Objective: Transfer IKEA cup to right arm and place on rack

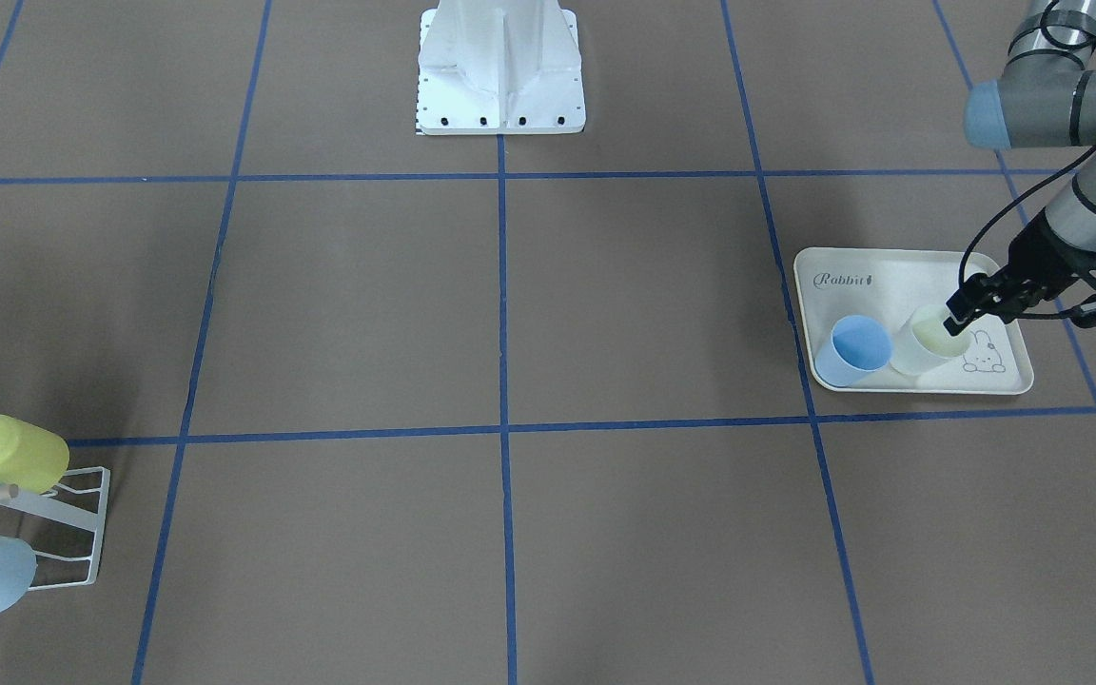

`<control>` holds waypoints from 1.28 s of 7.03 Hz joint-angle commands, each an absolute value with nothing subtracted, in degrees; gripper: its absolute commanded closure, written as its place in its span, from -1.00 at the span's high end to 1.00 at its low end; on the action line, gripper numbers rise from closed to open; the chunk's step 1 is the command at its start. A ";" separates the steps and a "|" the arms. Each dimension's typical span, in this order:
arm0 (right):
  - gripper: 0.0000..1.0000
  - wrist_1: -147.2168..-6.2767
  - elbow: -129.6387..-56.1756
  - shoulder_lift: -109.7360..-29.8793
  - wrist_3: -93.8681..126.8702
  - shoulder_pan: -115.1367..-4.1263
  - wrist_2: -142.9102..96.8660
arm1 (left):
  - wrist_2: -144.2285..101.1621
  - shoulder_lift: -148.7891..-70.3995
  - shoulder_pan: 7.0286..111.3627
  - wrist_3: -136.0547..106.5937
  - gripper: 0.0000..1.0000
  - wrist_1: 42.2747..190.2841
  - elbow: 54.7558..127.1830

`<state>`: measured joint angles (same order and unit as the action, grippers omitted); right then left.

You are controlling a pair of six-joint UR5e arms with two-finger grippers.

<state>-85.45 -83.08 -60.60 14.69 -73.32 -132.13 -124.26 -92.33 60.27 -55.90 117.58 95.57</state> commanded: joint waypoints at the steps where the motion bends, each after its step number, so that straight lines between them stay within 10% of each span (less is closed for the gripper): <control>1: 0.98 -85.52 -83.23 -60.64 14.77 -73.30 -132.28 | -124.10 -92.72 57.84 -55.99 0.37 117.77 94.31; 2: 0.98 -85.52 -83.23 -60.73 14.77 -73.30 -132.36 | -124.36 -92.64 57.83 -55.90 -0.77 117.95 94.05; 3: 0.98 -85.52 -83.23 -60.65 14.77 -73.30 -132.54 | -124.45 -92.72 57.83 -55.81 -1.00 117.69 94.04; 9: 0.98 -85.52 -84.02 -61.08 14.85 -73.21 -132.71 | -137.80 -92.02 72.05 -50.10 -1.00 117.16 97.54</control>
<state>-85.45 -83.52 -61.02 14.79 -73.27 -132.65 -135.25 -92.07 68.51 -50.92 117.39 95.84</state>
